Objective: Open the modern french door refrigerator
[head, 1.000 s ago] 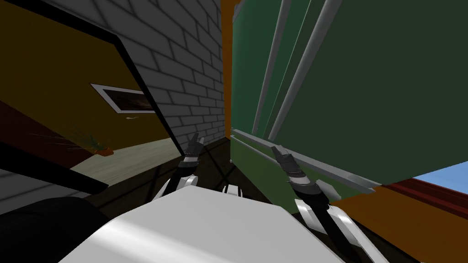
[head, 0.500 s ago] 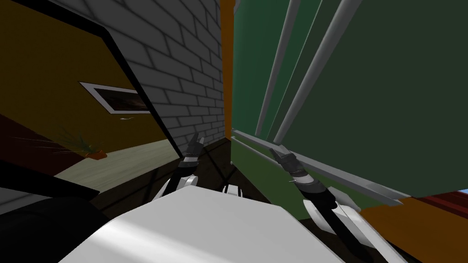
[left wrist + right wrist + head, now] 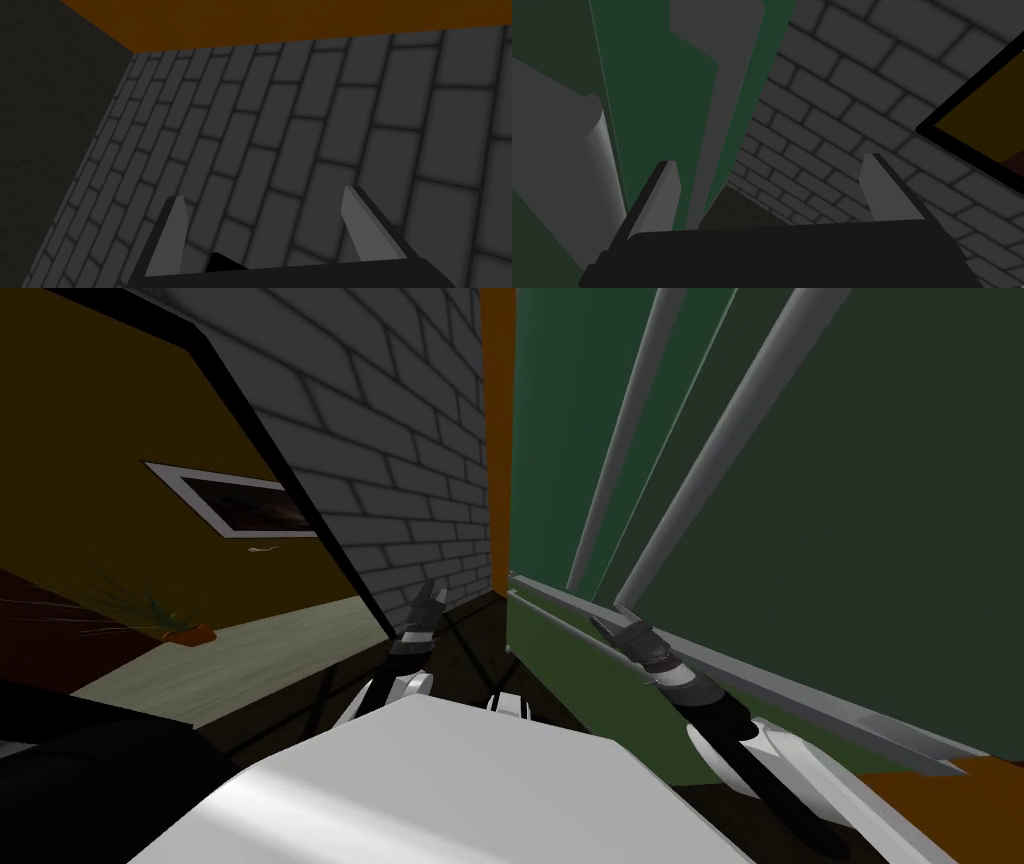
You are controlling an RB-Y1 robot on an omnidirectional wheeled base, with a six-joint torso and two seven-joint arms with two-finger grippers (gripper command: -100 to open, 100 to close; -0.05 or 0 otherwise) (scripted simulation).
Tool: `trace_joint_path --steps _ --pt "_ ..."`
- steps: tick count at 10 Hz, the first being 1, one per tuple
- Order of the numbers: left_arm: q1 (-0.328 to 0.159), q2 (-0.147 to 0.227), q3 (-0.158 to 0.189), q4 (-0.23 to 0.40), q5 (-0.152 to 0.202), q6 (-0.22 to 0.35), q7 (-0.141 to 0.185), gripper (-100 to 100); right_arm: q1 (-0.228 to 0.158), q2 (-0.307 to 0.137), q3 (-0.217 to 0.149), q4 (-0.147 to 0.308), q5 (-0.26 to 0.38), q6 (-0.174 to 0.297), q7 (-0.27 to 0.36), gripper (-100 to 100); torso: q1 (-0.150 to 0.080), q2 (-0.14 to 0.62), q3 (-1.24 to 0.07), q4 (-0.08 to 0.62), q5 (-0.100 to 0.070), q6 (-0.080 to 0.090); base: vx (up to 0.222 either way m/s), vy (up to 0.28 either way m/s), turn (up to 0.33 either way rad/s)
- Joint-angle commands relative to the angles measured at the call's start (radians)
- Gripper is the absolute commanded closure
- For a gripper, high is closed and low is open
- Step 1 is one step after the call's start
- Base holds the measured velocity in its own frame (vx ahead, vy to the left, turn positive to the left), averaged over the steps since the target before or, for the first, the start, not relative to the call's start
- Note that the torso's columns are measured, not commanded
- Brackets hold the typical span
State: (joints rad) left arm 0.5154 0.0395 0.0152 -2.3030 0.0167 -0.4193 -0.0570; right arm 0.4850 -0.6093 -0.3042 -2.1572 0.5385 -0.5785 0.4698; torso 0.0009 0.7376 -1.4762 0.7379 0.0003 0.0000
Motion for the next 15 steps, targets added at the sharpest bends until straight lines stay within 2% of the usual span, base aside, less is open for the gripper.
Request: trace_joint_path --steps 1,6,11,12,14,15 --pt "0.000 0.000 0.000 0.000 0.000 0.000 0.000 0 -0.002 -0.079 -0.039 0.019 0.067 0.002 0.054 -100 0.000 0.000 0.000 0.000 0.000 0.000 0.099 0.093 -0.034" --pt "0.000 0.000 0.000 0.000 0.000 0.000 0.000 0 -0.009 -0.234 -0.116 0.063 0.197 0.008 0.154 -100 0.000 0.001 0.001 0.000 0.000 0.000 0.091 0.094 -0.032" --pt "0.000 0.000 0.000 0.000 0.000 0.000 0.000 0 -0.016 -0.346 -0.181 0.102 0.306 0.012 0.238 -100 -0.002 0.002 0.001 0.000 -0.001 0.000 0.084 0.075 -0.026" --pt "0.000 0.000 0.000 0.000 0.000 0.000 0.000 0 -0.016 -0.360 -0.187 0.106 0.318 0.013 0.247 -100 -0.002 0.001 0.001 0.000 -0.001 0.000 0.067 0.054 -0.029" --pt "0.000 0.000 0.000 0.000 0.000 0.000 0.000 0 -0.016 -0.350 -0.183 0.105 0.309 0.009 0.243 -100 -0.003 0.001 0.001 0.000 -0.001 0.000 0.016 0.014 -0.002" --pt "0.000 0.000 0.000 0.000 0.000 0.000 0.000 0 -0.016 -0.350 -0.183 0.105 0.308 0.009 0.243 100 -0.003 0.002 0.001 0.001 -0.001 0.000 0.009 -0.003 0.000"
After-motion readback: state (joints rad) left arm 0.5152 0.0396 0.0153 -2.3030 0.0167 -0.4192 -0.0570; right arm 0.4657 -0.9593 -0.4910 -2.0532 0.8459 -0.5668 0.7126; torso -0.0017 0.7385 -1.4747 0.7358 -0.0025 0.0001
